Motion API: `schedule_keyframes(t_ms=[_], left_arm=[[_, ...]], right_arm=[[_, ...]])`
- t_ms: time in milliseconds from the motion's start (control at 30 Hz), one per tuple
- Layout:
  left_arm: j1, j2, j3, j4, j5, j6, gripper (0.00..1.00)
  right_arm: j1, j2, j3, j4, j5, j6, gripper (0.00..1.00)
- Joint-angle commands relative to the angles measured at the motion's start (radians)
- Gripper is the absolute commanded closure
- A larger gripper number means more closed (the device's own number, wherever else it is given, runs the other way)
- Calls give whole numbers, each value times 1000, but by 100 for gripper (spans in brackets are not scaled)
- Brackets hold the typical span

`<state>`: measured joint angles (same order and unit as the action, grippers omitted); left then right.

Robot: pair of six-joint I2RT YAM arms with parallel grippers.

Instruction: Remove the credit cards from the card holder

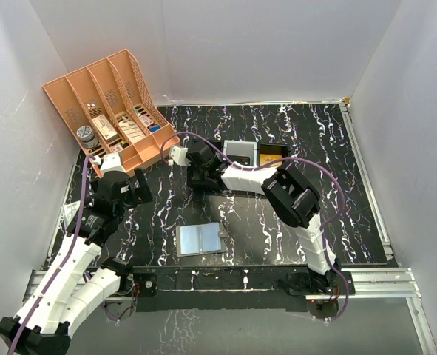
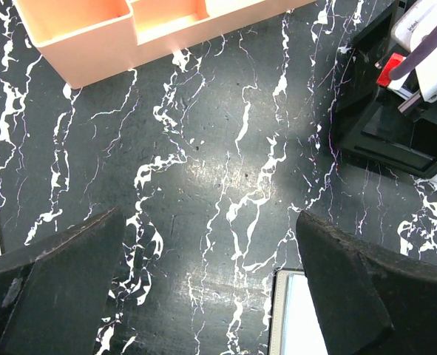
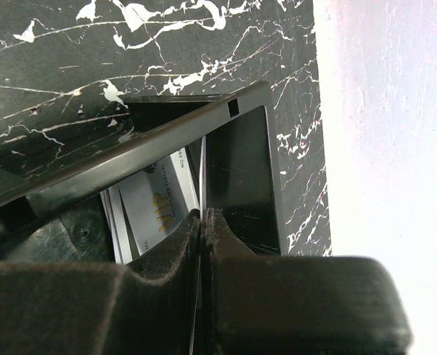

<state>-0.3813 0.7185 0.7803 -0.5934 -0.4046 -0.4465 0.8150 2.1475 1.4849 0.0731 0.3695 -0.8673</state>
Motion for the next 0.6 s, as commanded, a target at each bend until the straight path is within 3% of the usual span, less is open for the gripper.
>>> schedule_keyframes(t_ms=[0, 300, 567], left_arm=[[5, -7, 2, -19, -30, -3, 1], [5, 5, 2, -16, -23, 0, 1], [5, 12, 2, -17, -20, 2, 1]], right_arm=[[-12, 18, 57, 62, -17, -20, 100], [-16, 46, 50, 73, -10, -10, 96], [-17, 36, 49, 61, -30, 17, 82]])
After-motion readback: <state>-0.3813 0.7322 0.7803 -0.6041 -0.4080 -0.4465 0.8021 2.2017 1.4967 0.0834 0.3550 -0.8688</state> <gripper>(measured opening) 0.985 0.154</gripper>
